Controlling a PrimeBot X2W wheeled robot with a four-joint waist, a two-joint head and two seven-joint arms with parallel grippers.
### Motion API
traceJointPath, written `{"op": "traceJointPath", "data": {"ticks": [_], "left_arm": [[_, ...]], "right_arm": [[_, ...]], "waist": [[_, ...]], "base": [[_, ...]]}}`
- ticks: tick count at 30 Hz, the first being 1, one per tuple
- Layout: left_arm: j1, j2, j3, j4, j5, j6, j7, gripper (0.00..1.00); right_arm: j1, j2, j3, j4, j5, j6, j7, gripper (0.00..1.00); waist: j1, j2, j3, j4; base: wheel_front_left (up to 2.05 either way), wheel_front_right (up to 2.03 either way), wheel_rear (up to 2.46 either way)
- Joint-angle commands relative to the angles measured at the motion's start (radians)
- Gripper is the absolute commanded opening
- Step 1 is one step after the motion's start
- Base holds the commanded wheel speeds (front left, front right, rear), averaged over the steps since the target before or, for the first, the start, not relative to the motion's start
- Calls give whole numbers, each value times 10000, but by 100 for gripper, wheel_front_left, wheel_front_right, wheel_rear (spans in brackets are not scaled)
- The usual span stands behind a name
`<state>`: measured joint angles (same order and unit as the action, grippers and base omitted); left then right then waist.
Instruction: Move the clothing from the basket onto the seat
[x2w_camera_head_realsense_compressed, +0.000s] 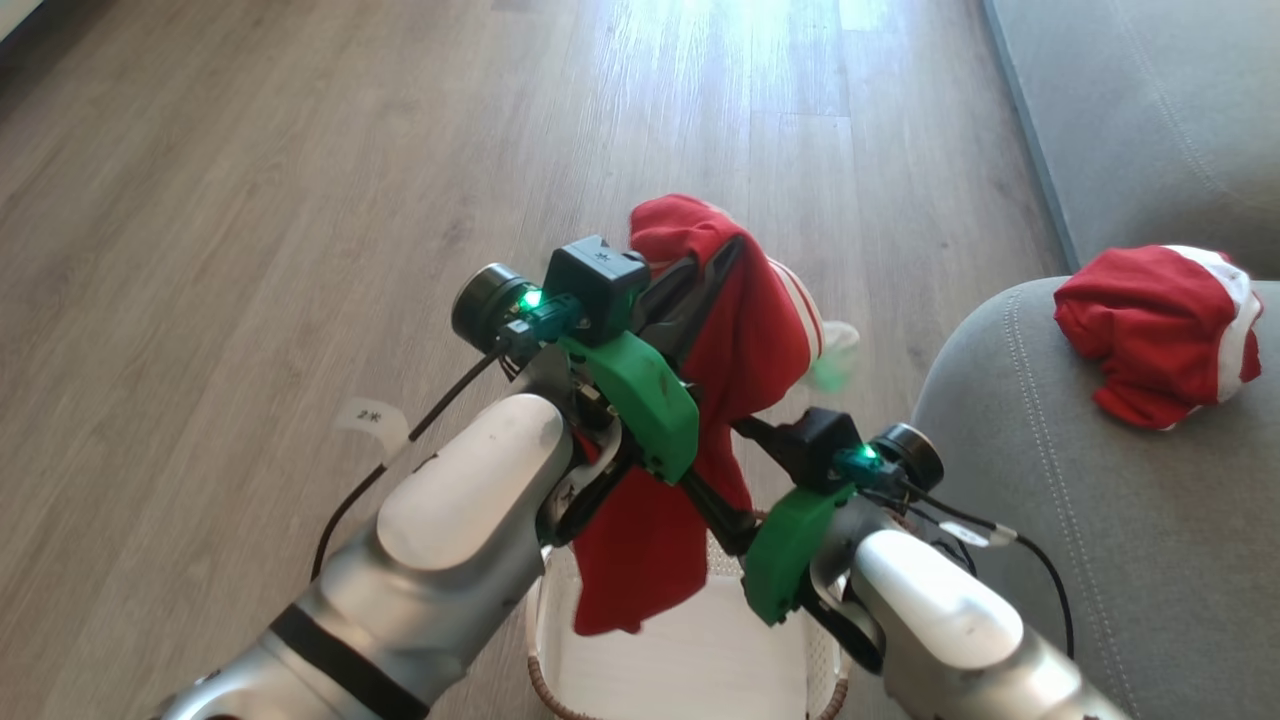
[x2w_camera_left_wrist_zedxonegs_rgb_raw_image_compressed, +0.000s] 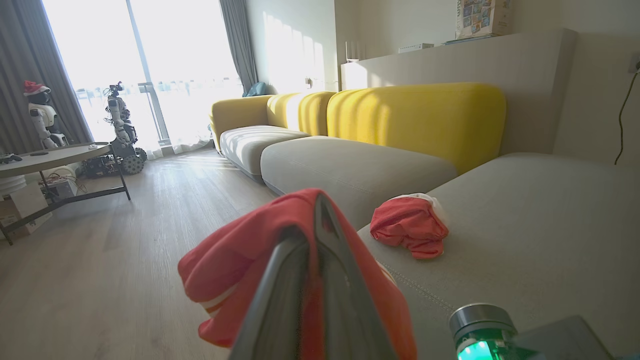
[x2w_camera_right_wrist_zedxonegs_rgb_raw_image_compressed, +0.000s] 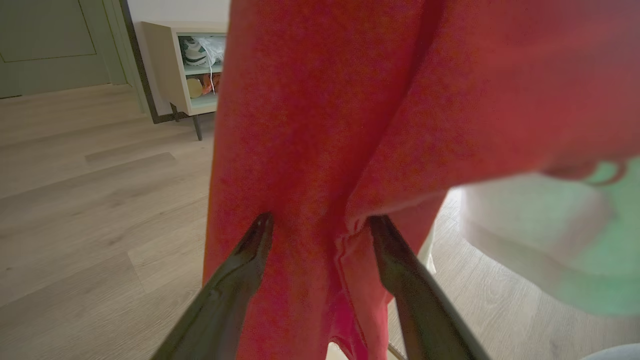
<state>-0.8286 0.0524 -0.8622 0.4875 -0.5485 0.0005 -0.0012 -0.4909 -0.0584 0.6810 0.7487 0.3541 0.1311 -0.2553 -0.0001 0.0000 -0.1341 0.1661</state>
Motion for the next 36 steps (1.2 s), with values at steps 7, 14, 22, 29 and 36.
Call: {"op": "traceJointPath", "data": {"ticks": [7,14,22,29,36], "left_arm": [[-716,26,186,-515,-213,158,7,0],[-587,172,292,-238,-329,331,-33,0],[-392,438,501,545,-451,487,-352,25],[-181,530,554,1083,-447,507,-1005,100],[321,627,414,1319,-524,316,-1481,100]], "right_arm": [[-951,82,414,7,306,-4,-65,27],[-979,82,374,-65,154,-4,-65,0],[-575,82,-84,-752,-159,-4,-65,0],[-217,82,-1019,-1387,-544,-4,-65,0],[-97,82,-2190,-1598,-1327,-4,-65,0]], "waist": [[1,0,108,97],[1,0,210,-42],[1,0,350,-549],[1,0,468,-1085],[1,0,578,-1782]], "base": [[0,0,0],[0,0,0],[0,0,0],[0,0,0],[0,0,0]]}}
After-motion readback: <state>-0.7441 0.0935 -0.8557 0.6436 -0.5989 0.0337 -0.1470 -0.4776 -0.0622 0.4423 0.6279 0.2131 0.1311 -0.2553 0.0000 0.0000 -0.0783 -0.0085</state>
